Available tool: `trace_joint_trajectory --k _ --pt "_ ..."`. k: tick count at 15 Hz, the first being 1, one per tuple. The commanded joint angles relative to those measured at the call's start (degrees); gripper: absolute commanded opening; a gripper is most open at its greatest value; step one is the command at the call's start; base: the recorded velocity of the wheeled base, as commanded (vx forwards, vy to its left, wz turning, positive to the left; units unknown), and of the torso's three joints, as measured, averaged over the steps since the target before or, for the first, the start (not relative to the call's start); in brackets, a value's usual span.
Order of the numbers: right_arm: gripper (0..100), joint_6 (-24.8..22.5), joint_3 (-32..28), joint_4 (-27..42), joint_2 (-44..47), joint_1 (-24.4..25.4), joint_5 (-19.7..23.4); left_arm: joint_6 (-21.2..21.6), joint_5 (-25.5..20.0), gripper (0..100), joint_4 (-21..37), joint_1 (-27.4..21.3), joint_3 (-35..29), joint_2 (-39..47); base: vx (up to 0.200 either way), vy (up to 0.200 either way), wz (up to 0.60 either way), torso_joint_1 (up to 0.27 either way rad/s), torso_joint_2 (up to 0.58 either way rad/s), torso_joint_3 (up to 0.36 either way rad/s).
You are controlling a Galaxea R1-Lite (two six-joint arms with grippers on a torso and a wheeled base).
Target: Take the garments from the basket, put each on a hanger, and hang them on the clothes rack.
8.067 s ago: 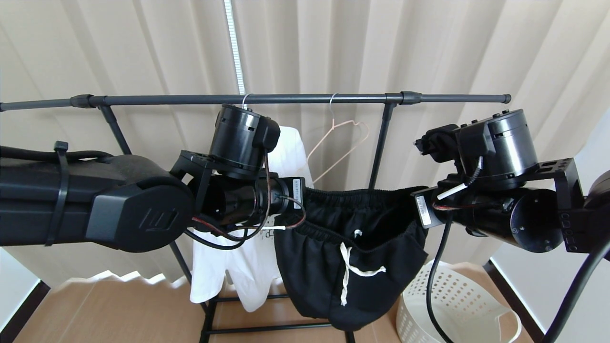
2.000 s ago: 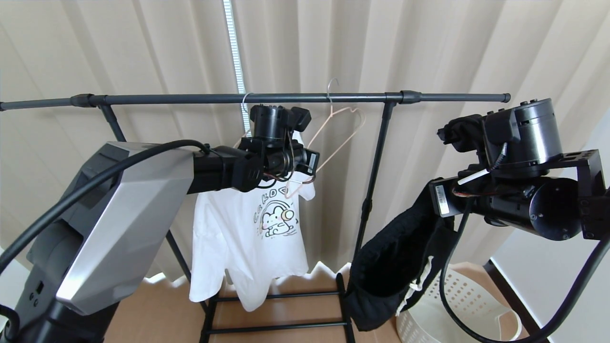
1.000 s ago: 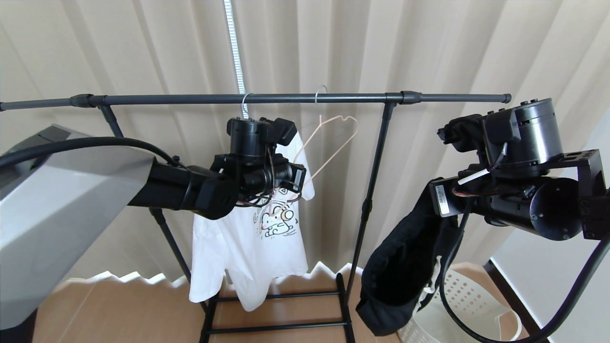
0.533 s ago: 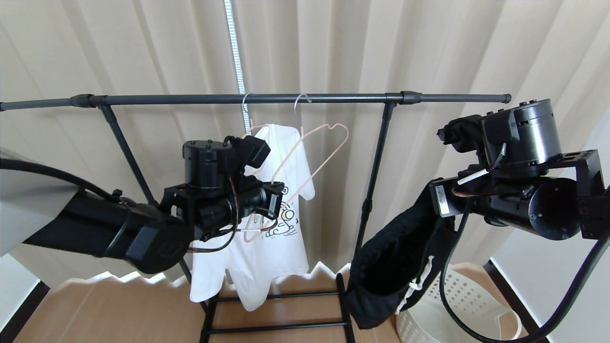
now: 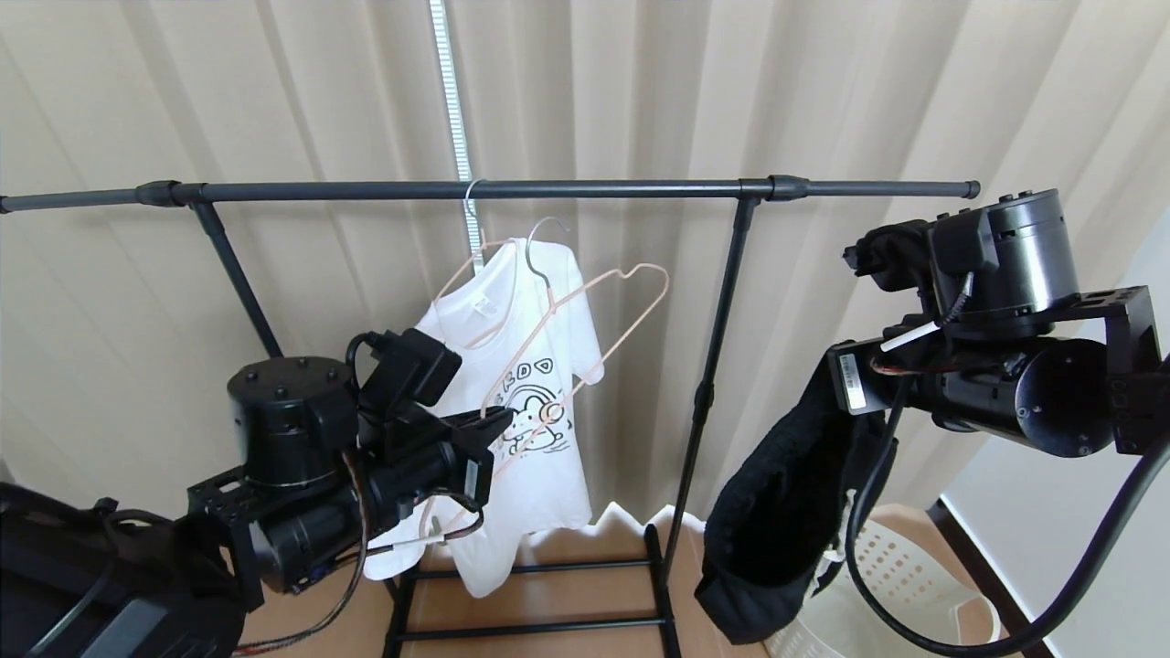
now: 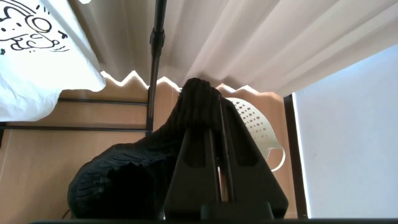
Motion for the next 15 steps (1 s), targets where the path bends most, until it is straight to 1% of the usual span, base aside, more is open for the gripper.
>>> trace_joint_trajectory --k 1,3,4,5,7,8,9,11,12,15 --pt "0 0.0 -0.1 0.0 0.1 0.0 0.0 1.0 -0.9 0 -3.4 -0.8 4.8 -0.7 0.0 0.0 0.0 0.0 0.0 0.0" --pt "0 0.0 0.0 0.0 0.1 0.0 0.0 1.7 -1.4 0 -4.8 -0.9 7.2 -0.7 0.0 0.0 0.0 0.0 0.0 0.0" --pt "0 0.0 -0.1 0.0 0.2 -0.2 0.0 2.2 -2.5 0 -5.2 -0.9 7.8 -0.7 0.0 0.0 0.0 0.0 0.0 0.0" --pt "0 -0.1 -0.2 0.0 0.4 -0.8 -0.1 3.6 -4.9 0 -7.2 -0.8 9.3 -0.9 0.0 0.0 0.0 0.0 0.0 0.0" --pt "0 -0.6 -0.3 0.0 0.9 -1.7 -0.2 5.6 -8.6 0 -13.4 -0.7 13.2 -0.6 0.0 0.0 0.0 0.0 0.0 0.0" --pt "0 -0.8 -0.4 -0.1 1.4 -2.4 -0.5 6.5 -9.7 0 -15.9 -0.7 14.5 -0.2 0.0 0.0 0.0 0.0 0.0 0.0" --pt "0 -0.8 -0.8 -0.3 2.4 -3.4 -2.1 7.0 -10.5 0 -17.8 -0.7 15.6 0.6 0.0 0.0 0.0 0.0 0.0 0.0" --pt "0 -0.9 -0.9 -1.9 3.7 -3.6 -4.5 7.3 -10.8 0 -18.7 -1.0 16.6 0.8 0.0 0.0 0.0 0.0 0.0 0.0" --pt "0 -1.3 -0.8 -3.0 4.5 -3.6 -5.2 7.7 -12.4 0 -18.8 -1.4 17.6 0.8 0.0 0.0 0.0 0.0 0.0 0.0" --pt "0 -1.6 -0.8 -4.1 5.5 -4.5 -5.5 9.0 -14.8 0 -18.9 -1.9 19.5 0.6 0.0 0.0 0.0 0.0 0.0 0.0"
